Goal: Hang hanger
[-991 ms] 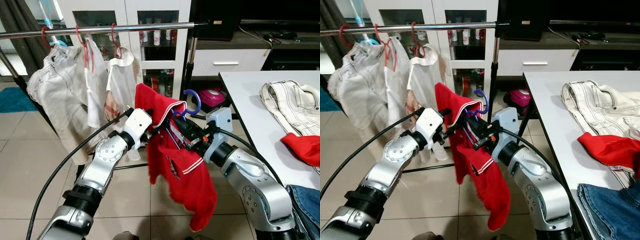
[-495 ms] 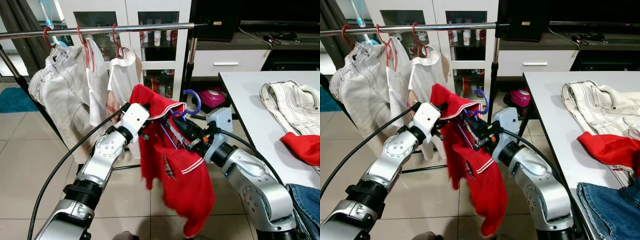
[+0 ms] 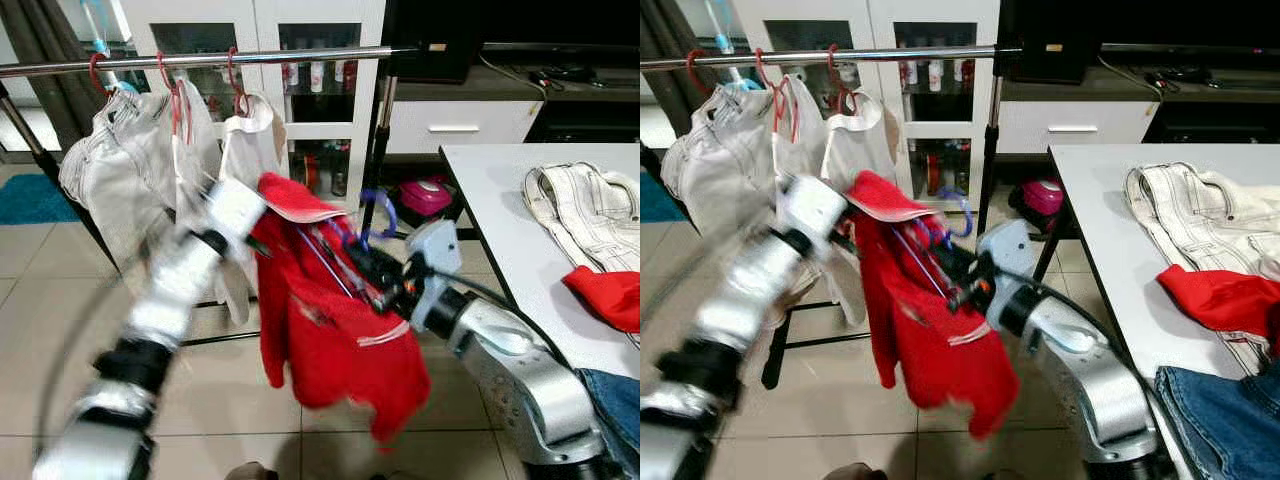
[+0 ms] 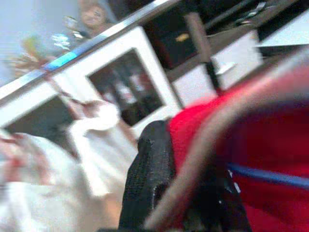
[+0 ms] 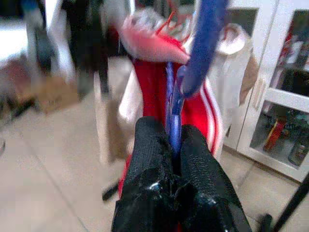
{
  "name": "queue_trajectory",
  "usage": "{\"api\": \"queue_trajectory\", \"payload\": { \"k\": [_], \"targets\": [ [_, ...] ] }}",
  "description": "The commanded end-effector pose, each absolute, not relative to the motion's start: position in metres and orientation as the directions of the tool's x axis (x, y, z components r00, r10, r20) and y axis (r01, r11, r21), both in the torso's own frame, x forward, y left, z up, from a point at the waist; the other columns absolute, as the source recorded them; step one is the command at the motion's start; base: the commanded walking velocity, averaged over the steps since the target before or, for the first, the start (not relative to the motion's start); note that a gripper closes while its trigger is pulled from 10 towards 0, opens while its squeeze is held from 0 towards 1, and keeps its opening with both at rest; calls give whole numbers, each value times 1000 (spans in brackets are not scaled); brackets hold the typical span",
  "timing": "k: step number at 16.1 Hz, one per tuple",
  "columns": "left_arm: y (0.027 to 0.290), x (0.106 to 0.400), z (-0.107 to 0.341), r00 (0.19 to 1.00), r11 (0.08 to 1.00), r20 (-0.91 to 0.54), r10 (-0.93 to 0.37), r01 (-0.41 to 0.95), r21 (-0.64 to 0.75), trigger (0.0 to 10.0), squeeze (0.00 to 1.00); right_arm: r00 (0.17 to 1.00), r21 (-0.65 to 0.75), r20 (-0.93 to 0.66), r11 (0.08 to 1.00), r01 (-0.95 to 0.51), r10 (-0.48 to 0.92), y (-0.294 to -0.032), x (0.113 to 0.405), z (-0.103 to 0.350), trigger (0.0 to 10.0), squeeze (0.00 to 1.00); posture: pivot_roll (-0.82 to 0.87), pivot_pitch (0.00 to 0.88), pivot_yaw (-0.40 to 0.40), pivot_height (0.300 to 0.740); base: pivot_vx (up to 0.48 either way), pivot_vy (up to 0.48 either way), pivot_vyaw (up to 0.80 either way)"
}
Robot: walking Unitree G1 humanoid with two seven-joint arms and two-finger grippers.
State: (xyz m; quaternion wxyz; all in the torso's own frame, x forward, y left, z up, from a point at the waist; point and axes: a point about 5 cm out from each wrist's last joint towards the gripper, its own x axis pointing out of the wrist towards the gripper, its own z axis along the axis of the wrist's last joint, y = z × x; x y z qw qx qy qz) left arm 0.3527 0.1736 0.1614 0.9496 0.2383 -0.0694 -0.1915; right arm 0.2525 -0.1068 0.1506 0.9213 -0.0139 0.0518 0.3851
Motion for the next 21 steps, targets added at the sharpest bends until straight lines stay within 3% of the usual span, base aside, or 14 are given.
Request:
{"api": "queue_trajectory", "payload": {
  "k": [1, 3, 6, 8, 10, 13, 15, 17, 20, 21],
  "targets": [
    [182, 358, 183, 920, 820, 89, -381, 292, 493, 0, 0, 662, -25, -123, 665, -747, 739, -106, 249, 150, 0, 0, -76, 0, 23, 740, 0, 0, 0],
    [204, 364, 200, 937, 811, 51, -345, 271, 518, 0, 0, 566, -54, -179, 566, -823, 805, -110, 236, 147, 0, 0, -75, 0, 29, 740, 0, 0, 0],
    [219, 368, 203, 950, 845, 14, -311, 270, 463, 0, 0, 514, -37, -175, 516, -856, 840, -113, 228, 148, 0, 0, -71, 0, 31, 740, 0, 0, 0],
    [230, 372, 201, 971, 912, 30, -237, 211, 351, 0, 0, 496, -15, -162, 500, -866, 853, -116, 224, 147, 0, 0, -67, 0, 29, 740, 0, 0, 0],
    [226, 370, 187, 970, 951, 13, -243, 235, 199, 0, 0, 548, 55, -70, 552, -832, 833, -116, 231, 152, 0, 0, -63, 0, 27, 740, 0, 0, 0],
    [216, 358, 152, 954, 944, -104, -283, 296, 143, 0, 0, 611, 149, 76, 597, -789, 788, -115, 238, 165, 0, 0, -61, 0, 28, 740, 0, 0, 0],
    [189, 342, 134, 860, 855, -187, -475, 501, 134, 0, 0, 705, 205, 170, 675, -709, 688, -116, 252, 177, 0, 0, -56, 0, 22, 740, 0, 0, 0],
    [161, 323, 125, 714, 714, -232, -661, 693, 98, 0, 0, 800, 258, 231, 758, -599, 553, -118, 267, 187, 0, 0, -53, 0, 19, 740, 0, 0, 0],
    [146, 300, 122, 579, 581, -268, -770, 810, 80, 0, 0, 866, 257, 228, 830, -495, 446, -123, 279, 189, 0, 0, -52, 0, 17, 740, 0, 0, 0],
    [146, 297, 125, 587, 590, -248, -770, 804, 70, 0, 0, 890, 265, 212, 853, -451, 404, -125, 281, 187, 0, 0, -53, 0, 19, 740, 0, 0, 0]
  ]
}}
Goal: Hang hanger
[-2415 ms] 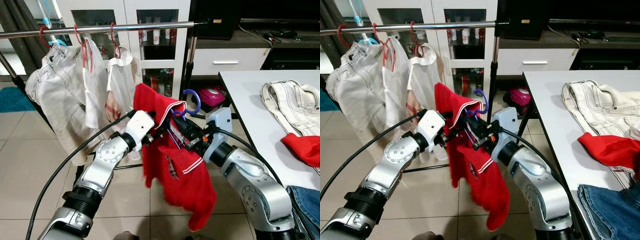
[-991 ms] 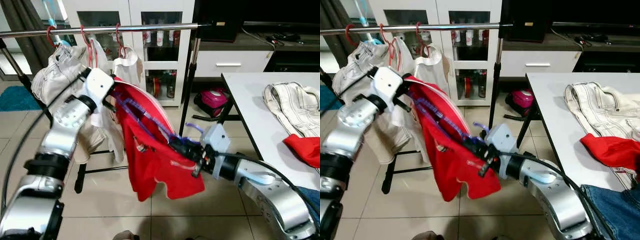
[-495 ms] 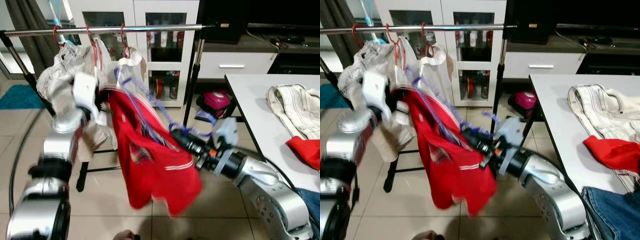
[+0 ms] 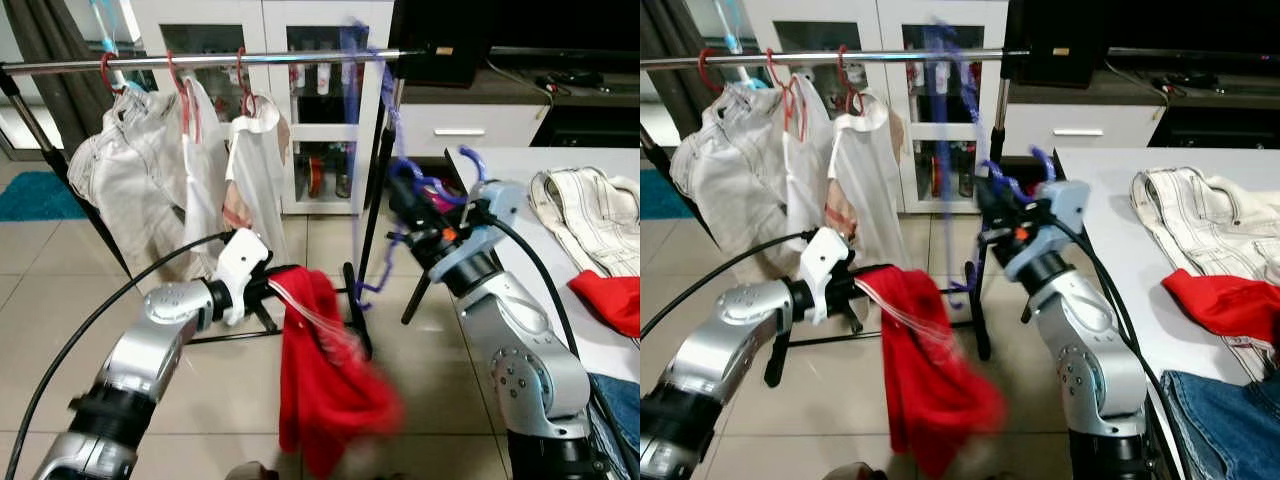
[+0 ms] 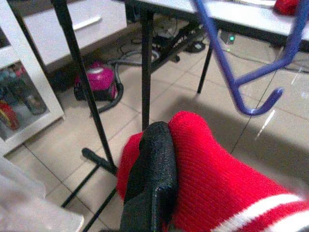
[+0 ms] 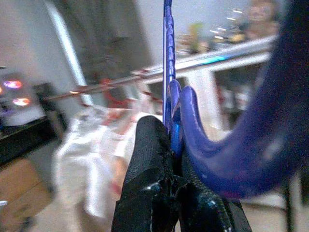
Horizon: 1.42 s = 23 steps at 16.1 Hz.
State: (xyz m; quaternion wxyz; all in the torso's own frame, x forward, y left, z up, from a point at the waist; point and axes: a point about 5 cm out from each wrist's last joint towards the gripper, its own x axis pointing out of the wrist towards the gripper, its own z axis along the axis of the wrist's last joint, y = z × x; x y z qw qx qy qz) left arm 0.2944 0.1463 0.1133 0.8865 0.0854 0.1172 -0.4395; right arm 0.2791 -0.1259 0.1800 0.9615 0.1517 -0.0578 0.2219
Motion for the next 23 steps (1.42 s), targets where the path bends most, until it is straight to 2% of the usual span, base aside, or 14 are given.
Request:
{"api": "queue_trajectory", "payload": {
  "k": [1, 2, 3, 4, 6, 8, 9, 11, 13, 14, 16, 18, 20, 23],
  "targets": [
    [153, 296, 129, 654, 658, -208, -727, 751, 59, 0, 0, 926, 234, 109, 897, -376, 360, -130, 284, 176, 10000, 0, -54, 0, 21, 740, 0, 0, 0],
    [160, 296, 133, 722, 726, -164, -672, 686, 48, 0, 0, 934, 214, 74, 909, -358, 350, -132, 283, 170, 10000, 0, -55, 0, 28, 740, 0, 0, 0],
    [168, 294, 136, 791, 795, -122, -599, 606, 31, 8118, 0, 942, 202, 52, 920, -335, 331, -134, 281, 166, 10000, 0, -55, 0, 28, 740, 0, 0, 0],
    [177, 291, 137, 842, 849, -121, -525, 529, -2, 10000, 0, 948, 189, 12, 930, -314, 317, -135, 279, 159, 10000, 0, -50, 0, 27, 740, 0, 0, 0],
    [187, 285, 133, 890, 903, -163, -426, 428, -20, 10000, 0, 959, 145, -5, 949, -281, 285, -137, 273, 151, 10000, 0, -34, 0, 18, 740, 0, 0, -800],
    [194, 272, 126, 914, 941, -252, -318, 337, 35, 10000, 0, 971, 178, 32, 954, -240, 238, -136, 267, 156, 10000, 0, -13, 0, 11, 740, 0, 0, -800],
    [194, 271, 127, 921, 945, -248, -301, 324, 54, 10000, 0, 972, 179, 36, 955, -236, 233, -135, 266, 157, 10000, 0, -10, 0, 12, 740, 0, 0, -800],
    [194, 274, 138, 968, 971, -131, -212, 224, 87, 10000, 0, 968, 209, 30, 946, -248, 248, -132, 265, 158, 10000, 0, -8, 0, 15, 740, 0, 0, -800],
    [189, 275, 143, 971, 972, -100, -218, 225, 69, 10000, 43, 972, 222, 18, 947, -233, 235, -133, 263, 156, 10000, 0, -6, 0, 13, 740, 0, 0, -800],
    [189, 278, 146, 978, 980, -97, -186, 192, 58, 10000, 27, 977, 214, 5, 954, -209, 213, -134, 263, 155, 10000, 0, -22, 0, 22, 740, 0, 0, -800],
    [184, 280, 148, 950, 959, -130, -283, 283, -20, 10000, 0, 979, 204, -12, 959, -196, 202, -133, 262, 154, 10000, 0, -45, 0, 41, 740, 0, 0, 0],
    [176, 280, 143, 943, 946, -128, -308, 318, 60, 10000, 0, 981, 146, -83, 976, -164, 177, -136, 257, 141, 10000, 0, -54, 0, 50, 740, 0, 0, -394],
    [173, 278, 136, 933, 940, -159, -323, 336, 61, 10000, 0, 983, 117, -108, 984, -134, 146, -139, 256, 137, 10000, 0, -59, 0, 53, 740, 0, 0, -788],
    [175, 279, 133, 929, 938, -185, -321, 339, 72, 10000, 0, 975, 185, -138, 972, -145, 172, -137, 257, 134, 10000, 0, -56, 0, 47, 740, 0, 480, -788]
  ]
}}
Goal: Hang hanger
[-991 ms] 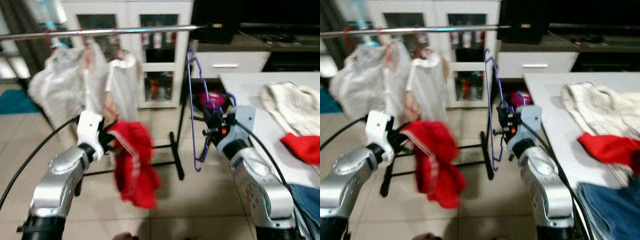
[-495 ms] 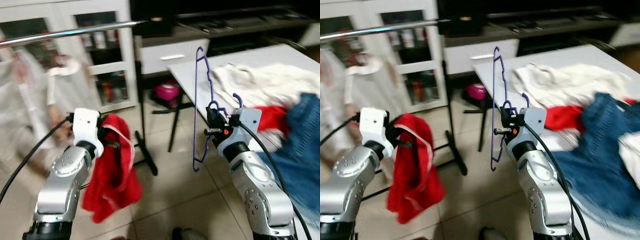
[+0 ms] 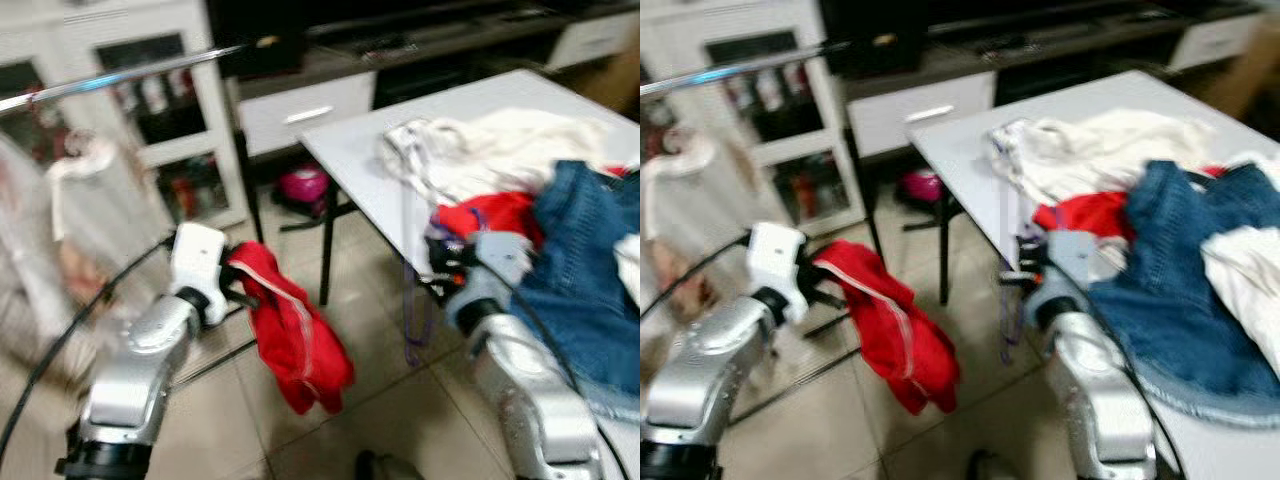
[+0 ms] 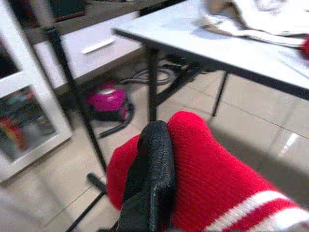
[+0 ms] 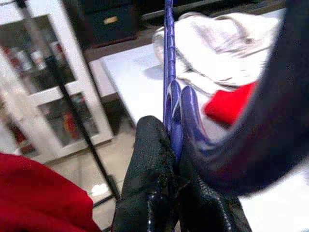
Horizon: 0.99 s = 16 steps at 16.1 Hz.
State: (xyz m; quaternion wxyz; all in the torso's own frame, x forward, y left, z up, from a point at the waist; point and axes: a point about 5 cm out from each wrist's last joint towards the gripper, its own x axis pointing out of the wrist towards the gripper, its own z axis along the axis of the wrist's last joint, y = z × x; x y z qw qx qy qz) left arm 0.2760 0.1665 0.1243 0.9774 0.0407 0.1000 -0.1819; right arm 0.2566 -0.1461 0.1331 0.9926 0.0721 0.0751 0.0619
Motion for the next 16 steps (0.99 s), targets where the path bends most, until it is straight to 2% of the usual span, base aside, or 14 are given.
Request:
{"api": "queue_trajectory", "payload": {
  "k": [1, 2, 5, 9, 14, 16],
  "targets": [
    [176, 280, 132, 930, 940, -190, -315, 334, 77, 10000, 0, 975, 181, -139, 973, -146, 172, -136, 257, 134, 10000, 0, -56, 0, 47, 740, 0, 368, -788],
    [177, 280, 132, 930, 940, -189, -314, 333, 75, 10000, 0, 975, 179, -138, 973, -147, 172, -136, 257, 135, 10000, 0, -56, 0, 46, 740, 0, 0, -788],
    [176, 280, 135, 931, 935, -171, -324, 342, 95, 10000, 0, 975, 176, -137, 973, -151, 176, -134, 257, 135, 10000, 0, -49, 0, 38, 740, 0, -480, -788],
    [175, 279, 133, 929, 938, -176, -326, 342, 64, 10000, 0, 972, 174, -145, 972, -157, 183, -134, 258, 135, 10000, 0, -49, 0, 33, 740, 0, 479, -797],
    [170, 280, 132, 929, 935, -171, -328, 345, 81, 10000, 0, 975, 166, -151, 976, -141, 166, -138, 257, 134, 10000, 0, -60, 0, 28, 740, 0, -480, -800],
    [168, 280, 131, 927, 934, -171, -334, 350, 77, 10000, 0, 975, 154, -151, 978, -139, 162, -140, 256, 135, 10000, 0, -63, 0, 22, 740, 0, 0, -769]
  ]
}}
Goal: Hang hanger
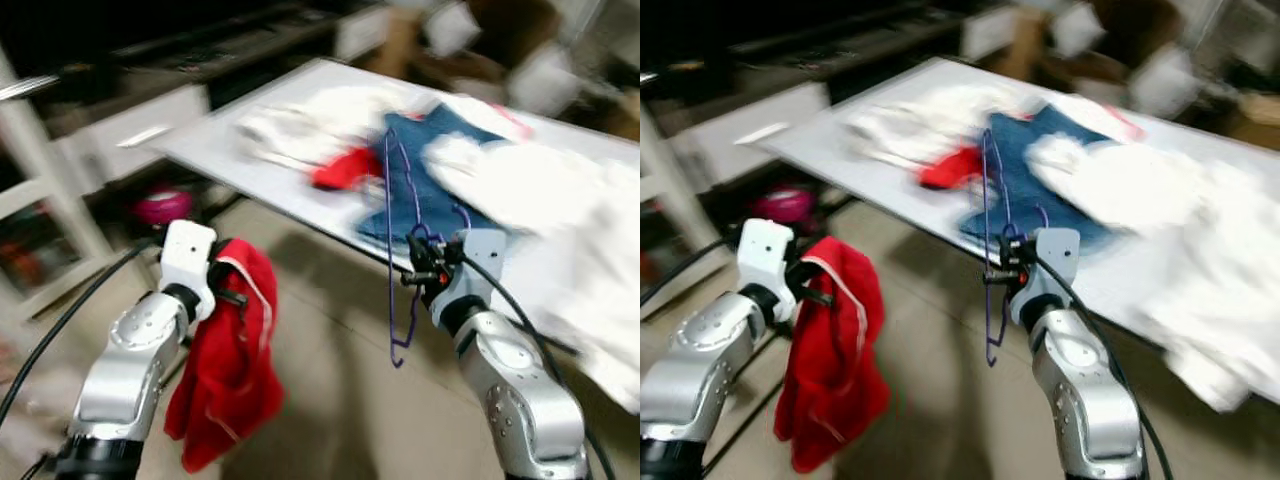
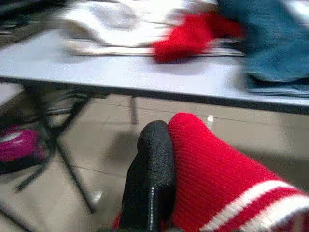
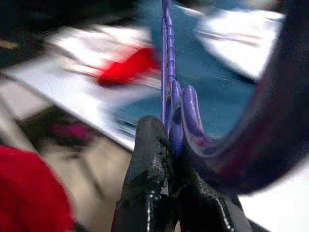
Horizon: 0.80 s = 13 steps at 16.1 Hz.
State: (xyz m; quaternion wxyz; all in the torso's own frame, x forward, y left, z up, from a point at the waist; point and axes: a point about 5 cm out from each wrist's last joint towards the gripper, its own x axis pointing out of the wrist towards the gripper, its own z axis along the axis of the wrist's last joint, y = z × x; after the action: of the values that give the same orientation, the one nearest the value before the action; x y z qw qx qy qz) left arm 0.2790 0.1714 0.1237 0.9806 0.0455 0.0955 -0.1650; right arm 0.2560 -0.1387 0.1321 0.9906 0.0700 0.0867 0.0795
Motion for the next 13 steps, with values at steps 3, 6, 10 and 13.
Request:
{"api": "queue_trajectory", "payload": {
  "k": [3, 6, 10, 13],
  "targets": [
    [163, 279, 130, 926, 932, -167, -339, 355, 72, 10000, 0, 974, 124, -140, 979, -159, 176, -141, 257, 139, 10000, 0, -65, 0, 7, 740, 0, -160, 0],
    [160, 280, 129, 925, 931, -161, -345, 359, 67, 10000, 0, 974, 108, -130, 979, -171, 185, -141, 257, 141, 10000, 0, -76, 0, 4, 740, 0, -472, 0],
    [156, 283, 129, 921, 926, -151, -360, 372, 61, 10000, 0, 974, 93, -129, 980, -174, 185, -143, 256, 141, 10000, 0, -86, 0, 6, 740, 0, -472, 0],
    [153, 283, 128, 915, 923, -161, -371, 382, 46, 10000, 0, 974, 100, -136, 980, -170, 183, -143, 256, 140, 10000, 0, -84, 0, 5, 740, 0, -278, 0]
  ]
}}
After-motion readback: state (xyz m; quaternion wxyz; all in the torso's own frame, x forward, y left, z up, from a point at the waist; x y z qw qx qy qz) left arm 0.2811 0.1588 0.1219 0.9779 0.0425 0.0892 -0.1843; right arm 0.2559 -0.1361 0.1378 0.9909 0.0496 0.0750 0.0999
